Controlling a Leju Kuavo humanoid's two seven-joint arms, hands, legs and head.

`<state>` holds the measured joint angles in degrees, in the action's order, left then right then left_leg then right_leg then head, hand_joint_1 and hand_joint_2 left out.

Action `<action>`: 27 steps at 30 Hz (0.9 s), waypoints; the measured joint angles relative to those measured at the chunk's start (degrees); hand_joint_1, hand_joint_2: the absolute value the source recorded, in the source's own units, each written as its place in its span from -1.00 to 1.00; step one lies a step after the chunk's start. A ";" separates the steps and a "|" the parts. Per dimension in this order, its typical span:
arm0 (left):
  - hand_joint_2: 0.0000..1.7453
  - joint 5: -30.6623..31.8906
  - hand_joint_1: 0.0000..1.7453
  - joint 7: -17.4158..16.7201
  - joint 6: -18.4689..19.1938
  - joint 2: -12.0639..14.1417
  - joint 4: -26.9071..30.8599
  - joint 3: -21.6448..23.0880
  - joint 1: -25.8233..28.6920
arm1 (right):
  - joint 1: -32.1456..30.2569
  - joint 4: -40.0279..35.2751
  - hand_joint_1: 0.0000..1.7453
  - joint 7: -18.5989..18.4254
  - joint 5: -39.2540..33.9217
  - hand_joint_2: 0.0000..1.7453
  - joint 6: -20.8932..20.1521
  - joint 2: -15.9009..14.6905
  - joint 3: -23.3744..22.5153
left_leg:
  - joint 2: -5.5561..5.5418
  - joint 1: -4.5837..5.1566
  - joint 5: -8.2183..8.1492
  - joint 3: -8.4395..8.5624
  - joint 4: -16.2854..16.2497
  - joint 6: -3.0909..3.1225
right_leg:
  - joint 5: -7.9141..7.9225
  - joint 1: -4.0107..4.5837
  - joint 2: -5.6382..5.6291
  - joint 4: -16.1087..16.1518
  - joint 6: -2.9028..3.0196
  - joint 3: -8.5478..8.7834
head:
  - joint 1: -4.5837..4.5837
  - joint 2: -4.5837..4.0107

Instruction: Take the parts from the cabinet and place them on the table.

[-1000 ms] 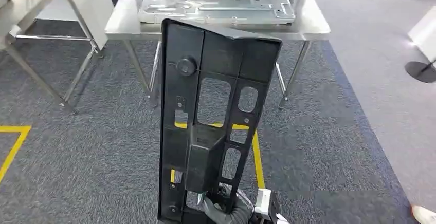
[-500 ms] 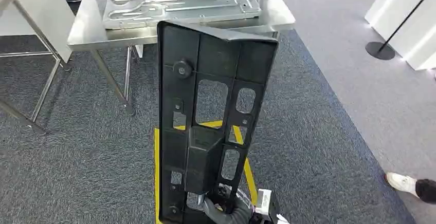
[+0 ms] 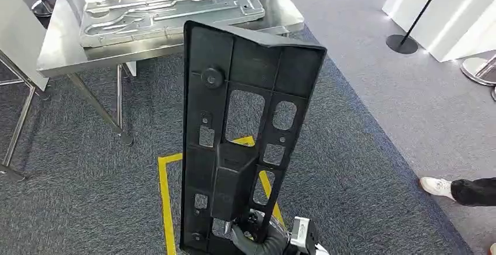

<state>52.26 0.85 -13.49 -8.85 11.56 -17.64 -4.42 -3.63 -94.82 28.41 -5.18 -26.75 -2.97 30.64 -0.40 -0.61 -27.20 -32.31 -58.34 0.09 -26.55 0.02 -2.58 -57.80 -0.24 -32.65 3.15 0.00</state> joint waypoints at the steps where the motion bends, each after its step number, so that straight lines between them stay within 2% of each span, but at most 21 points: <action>1: 1.00 0.00 -1.00 0.11 0.04 0.02 0.00 -0.07 -0.05 | 0.00 0.02 0.94 -0.02 0.02 1.00 0.00 0.00 0.02 | 0.01 0.15 -0.04 -0.10 -0.07 0.29 | 0.01 -0.10 -0.02 0.04 -0.21 -0.07 | 0.00 0.00; 2: 1.00 -0.04 -1.00 0.11 0.11 0.04 0.00 -0.20 -0.11 | 0.01 0.02 0.94 -0.02 0.02 1.00 0.00 0.00 0.02 | 0.05 0.33 0.02 -0.11 -0.06 0.67 | 0.08 -0.19 -0.05 0.16 -0.52 -0.06 | 0.00 0.00; 3: 1.00 -0.09 -1.00 0.09 0.26 0.00 0.00 -0.31 -0.06 | 0.05 0.02 0.94 -0.02 0.02 1.00 0.00 0.00 0.02 | 0.19 -0.03 0.39 0.15 0.59 1.19 | -0.17 -0.15 -0.19 0.06 -0.86 0.00 | 0.00 0.00; 4: 1.00 -0.20 -1.00 0.09 0.28 -0.02 0.00 -0.35 -0.06 | 0.07 0.04 0.94 -0.02 0.02 1.00 0.00 0.00 0.02 | 0.38 -0.07 0.55 0.38 0.86 1.47 | -1.05 -0.27 0.53 -1.03 -1.13 -0.34 | -0.02 0.00; 5: 1.00 -0.31 -1.00 0.04 0.26 -0.02 0.00 -0.46 -0.15 | 0.27 0.04 0.94 0.00 0.02 1.00 -0.04 0.00 0.04 | 0.52 -0.10 0.54 0.35 0.89 1.84 | -3.18 -0.29 1.35 -4.45 -1.43 -1.96 | 0.00 0.00; 7: 1.00 -0.46 -1.00 -0.33 0.04 -0.09 0.00 -0.70 -0.07 | 0.34 0.28 0.94 -0.02 0.06 1.00 -0.04 0.00 0.07 | 0.81 -0.01 0.45 0.31 0.88 2.01 | -7.31 -0.61 1.94 -13.80 -1.96 -6.66 | -0.02 0.00; 8: 1.00 -0.46 -1.00 -0.46 -0.07 -0.09 0.00 -0.83 0.01 | 0.32 0.46 0.94 -0.04 0.09 1.00 -0.04 0.00 0.07 | 0.97 0.00 0.40 0.30 0.85 2.06 | -8.31 -0.74 1.99 -17.37 -2.13 -8.54 | 0.00 0.00; 9: 1.00 -0.46 -1.00 -0.53 -0.07 -0.09 0.00 -0.87 0.05 | 0.31 0.63 0.94 -0.04 0.15 1.00 -0.04 0.00 0.07 | 1.05 0.00 0.38 0.35 0.84 2.02 | -7.76 -0.87 2.06 -18.33 -2.19 -9.27 | 0.00 0.00; 10: 1.00 -0.44 -1.00 -0.61 -0.04 -0.11 0.00 -0.90 0.05 | 0.33 0.79 0.94 -0.11 0.24 1.00 -0.04 0.00 0.07 | 1.03 -0.01 0.30 0.44 0.84 1.92 | -5.90 -0.95 2.18 -16.29 -2.21 -8.42 | -0.02 0.00; 12: 1.00 -0.39 -1.00 -0.68 -0.04 -0.15 0.00 -0.90 -0.03 | 0.36 0.85 0.94 -0.11 0.37 1.00 -0.09 0.00 0.13 | 0.28 -0.03 0.12 0.80 0.79 1.62 | -0.60 -1.06 2.05 -6.02 -1.94 -3.31 | 0.00 0.00; 13: 1.00 -0.35 -1.00 -0.68 -0.04 -0.18 0.00 -0.90 -0.09 | 0.38 0.87 0.94 -0.11 0.44 1.00 -0.11 0.00 0.17 | 0.08 -0.04 0.02 0.88 0.78 1.47 | 0.99 -1.15 1.05 -1.27 -1.66 -0.84 | -0.02 0.00; 14: 1.00 -0.24 -1.00 -0.70 0.02 -0.20 0.00 -0.90 -0.20 | 0.44 0.92 0.94 -0.09 0.57 1.00 -0.13 0.00 0.20 | -0.07 0.33 -0.10 0.69 0.59 1.15 | 0.09 -0.88 0.42 -0.05 -1.55 -0.29 | -0.02 0.00; 17: 1.00 -0.04 -1.00 -0.70 0.17 -0.20 0.00 -0.90 -0.23 | 0.43 0.98 0.94 -0.07 0.92 1.00 -0.13 -0.02 0.35 | -0.72 -0.06 0.06 0.65 0.92 0.00 | 0.15 -0.48 1.25 -0.11 -0.73 -0.47 | 0.00 0.00; 19: 1.00 0.00 -1.00 -0.70 0.20 -0.15 0.00 -0.92 -0.21 | 0.51 0.96 0.94 0.00 0.92 1.00 -0.11 0.00 0.48 | -0.47 -0.17 -0.69 0.50 -0.04 -0.60 | 0.63 -0.96 2.00 0.86 0.09 0.05 | 0.00 0.00; 20: 1.00 0.00 -1.00 -0.70 0.20 -0.15 0.00 -0.90 -0.28 | 0.51 0.96 0.94 0.00 0.92 1.00 -0.11 0.00 0.50 | -0.17 -0.11 -2.40 -0.59 -2.39 -0.65 | 0.51 -0.92 2.30 0.91 0.64 0.13 | 0.00 0.00; 22: 1.00 0.02 -1.00 -0.72 0.28 -0.15 0.00 -0.90 -0.30 | 0.49 0.98 0.94 0.04 0.92 1.00 -0.09 -0.02 0.57 | -0.12 -0.15 -7.08 -5.08 -11.73 -0.97 | 0.30 -0.71 3.18 0.88 1.00 0.15 | 0.00 0.00; 23: 1.00 0.02 -1.00 -0.77 0.31 -0.13 0.00 -0.90 -0.20 | 0.48 0.98 0.94 0.04 0.98 1.00 -0.09 -0.02 0.57 | -0.10 -0.15 -8.54 -7.22 -15.99 -1.12 | 0.24 -0.61 3.57 0.84 1.08 0.14 | 0.00 0.00; 24: 1.00 0.02 -1.00 -0.79 0.33 -0.13 0.00 -0.90 -0.05 | 0.48 1.03 0.94 0.04 1.09 1.00 -0.07 -0.02 0.57 | -0.06 -0.15 -8.40 -8.20 -17.73 -1.15 | 0.20 -0.54 3.92 0.82 1.11 0.20 | 0.00 0.00; 25: 1.00 0.06 -1.00 -0.81 0.35 -0.11 0.00 -0.90 0.07 | 0.47 1.05 0.94 0.04 1.11 1.00 -0.07 -0.02 0.59 | 0.01 -0.15 -6.95 -7.71 -16.46 -1.17 | 0.10 -0.54 4.26 0.81 1.08 0.35 | 0.00 0.00; 26: 1.00 0.13 -1.00 -0.83 0.37 -0.11 0.00 -0.92 0.11 | 0.47 1.05 0.94 0.04 1.09 1.00 -0.07 -0.02 0.59 | 0.21 -0.15 -4.61 -6.10 -12.99 -1.14 | -0.05 -0.53 4.62 0.73 0.97 0.53 | 0.00 0.00; 27: 1.00 0.20 -1.00 -0.83 0.39 -0.09 0.00 -0.92 0.08 | 0.48 1.05 0.94 0.04 1.09 1.00 -0.04 -0.02 0.61 | 0.86 -0.15 -1.55 -3.31 -7.24 -0.99 | -0.30 -0.53 5.05 0.63 0.83 0.82 | 0.00 0.00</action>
<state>52.46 0.02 -13.09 -8.94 11.56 -18.56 -4.34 -3.15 -93.77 28.46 -4.09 -26.80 -2.99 31.26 0.46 -0.76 -28.75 -35.62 -65.58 -0.90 -26.84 -0.52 2.47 -57.17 0.59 -31.84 3.15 0.00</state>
